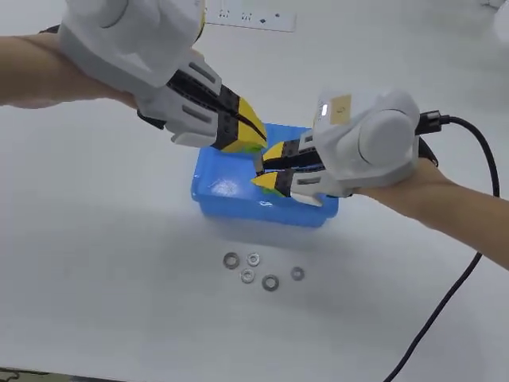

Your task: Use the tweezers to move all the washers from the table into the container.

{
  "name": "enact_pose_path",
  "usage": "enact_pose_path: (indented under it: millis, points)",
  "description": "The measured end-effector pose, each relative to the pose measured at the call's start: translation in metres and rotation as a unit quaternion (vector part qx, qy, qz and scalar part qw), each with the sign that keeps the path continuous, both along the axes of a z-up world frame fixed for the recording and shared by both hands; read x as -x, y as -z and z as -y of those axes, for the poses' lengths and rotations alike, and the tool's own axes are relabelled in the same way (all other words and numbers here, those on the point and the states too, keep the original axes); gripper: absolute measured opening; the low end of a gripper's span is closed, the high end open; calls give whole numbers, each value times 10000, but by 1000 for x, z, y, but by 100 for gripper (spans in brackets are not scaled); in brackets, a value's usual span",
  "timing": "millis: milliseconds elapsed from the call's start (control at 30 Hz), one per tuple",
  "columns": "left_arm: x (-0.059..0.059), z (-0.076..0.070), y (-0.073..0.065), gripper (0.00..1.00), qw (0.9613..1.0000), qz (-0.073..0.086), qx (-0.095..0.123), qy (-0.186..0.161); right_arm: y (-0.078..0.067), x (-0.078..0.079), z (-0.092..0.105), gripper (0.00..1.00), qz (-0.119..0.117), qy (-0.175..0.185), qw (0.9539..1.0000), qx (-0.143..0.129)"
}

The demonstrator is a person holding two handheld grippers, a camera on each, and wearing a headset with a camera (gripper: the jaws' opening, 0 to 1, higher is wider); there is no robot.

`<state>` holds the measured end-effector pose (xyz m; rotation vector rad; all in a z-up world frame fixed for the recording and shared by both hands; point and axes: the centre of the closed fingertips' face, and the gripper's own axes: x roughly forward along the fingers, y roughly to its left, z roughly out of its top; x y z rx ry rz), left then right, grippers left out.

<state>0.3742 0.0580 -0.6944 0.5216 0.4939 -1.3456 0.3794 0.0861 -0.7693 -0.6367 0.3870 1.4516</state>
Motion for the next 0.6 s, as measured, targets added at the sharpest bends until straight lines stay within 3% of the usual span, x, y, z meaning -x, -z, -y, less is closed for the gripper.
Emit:
enact_pose_path:
  millis: [400,600]
  points:
    - [18,-1,-31,5,9995,285,-59,112,-33,13,-3,12,365,-139,9992,-83]
    - [33,-1,-45,5,9988,418,-108,209,-45,24,-3,11,444,-181,9987,-144]
